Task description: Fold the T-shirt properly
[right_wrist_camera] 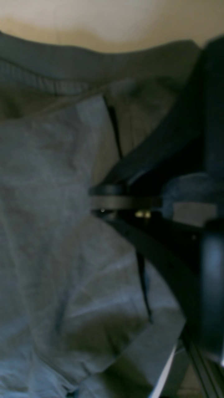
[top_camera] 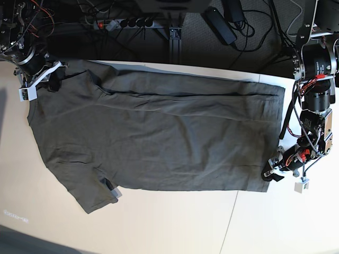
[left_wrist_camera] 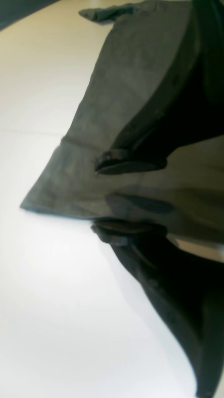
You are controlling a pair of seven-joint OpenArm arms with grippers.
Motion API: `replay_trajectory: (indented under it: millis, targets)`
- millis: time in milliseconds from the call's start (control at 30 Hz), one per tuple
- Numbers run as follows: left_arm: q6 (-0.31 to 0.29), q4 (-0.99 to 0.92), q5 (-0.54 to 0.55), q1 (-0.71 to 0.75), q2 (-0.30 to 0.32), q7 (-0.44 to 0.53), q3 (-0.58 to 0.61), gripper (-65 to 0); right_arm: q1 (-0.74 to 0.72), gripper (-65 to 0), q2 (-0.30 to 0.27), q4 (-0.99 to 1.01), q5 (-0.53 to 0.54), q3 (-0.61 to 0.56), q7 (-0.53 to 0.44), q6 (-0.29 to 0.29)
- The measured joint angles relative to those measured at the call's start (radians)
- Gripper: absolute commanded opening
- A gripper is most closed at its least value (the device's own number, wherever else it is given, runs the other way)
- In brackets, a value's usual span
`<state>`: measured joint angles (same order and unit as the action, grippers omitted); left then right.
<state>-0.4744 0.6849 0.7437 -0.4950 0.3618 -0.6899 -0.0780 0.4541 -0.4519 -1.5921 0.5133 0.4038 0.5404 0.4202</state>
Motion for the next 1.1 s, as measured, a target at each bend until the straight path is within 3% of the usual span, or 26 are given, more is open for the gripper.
replay_trajectory:
  millis: [133, 333, 933, 1100]
  targets:
    - [-0.002, 0.0, -0.035, -0.002, -0.032, 0.03, 0.0, -38.6, 0.0, -65.0, 0.0, 0.0, 0.02, 0.0, 0.003, 0.0]
    - [-0.004, 0.0, -0.093, 0.0, -0.04, 0.053, 0.0, -65.0, 0.0, -65.0, 0.0, 0.0, 0.037, 0.0, 0.007, 0.0]
    - [-0.005, 0.0, -0.114, -0.001, -0.04, 0.055, 0.0, -65.0, -0.116, -65.0, -0.002, -0.109, 0.081, 0.027, 0.06, 0.001]
    - [-0.005, 0.0, -0.114, -0.004, -0.038, 0.034, 0.0, -65.0, -0.264, -65.0, -0.057, -0.045, 0.015, 0.027, 0.035, 0.001]
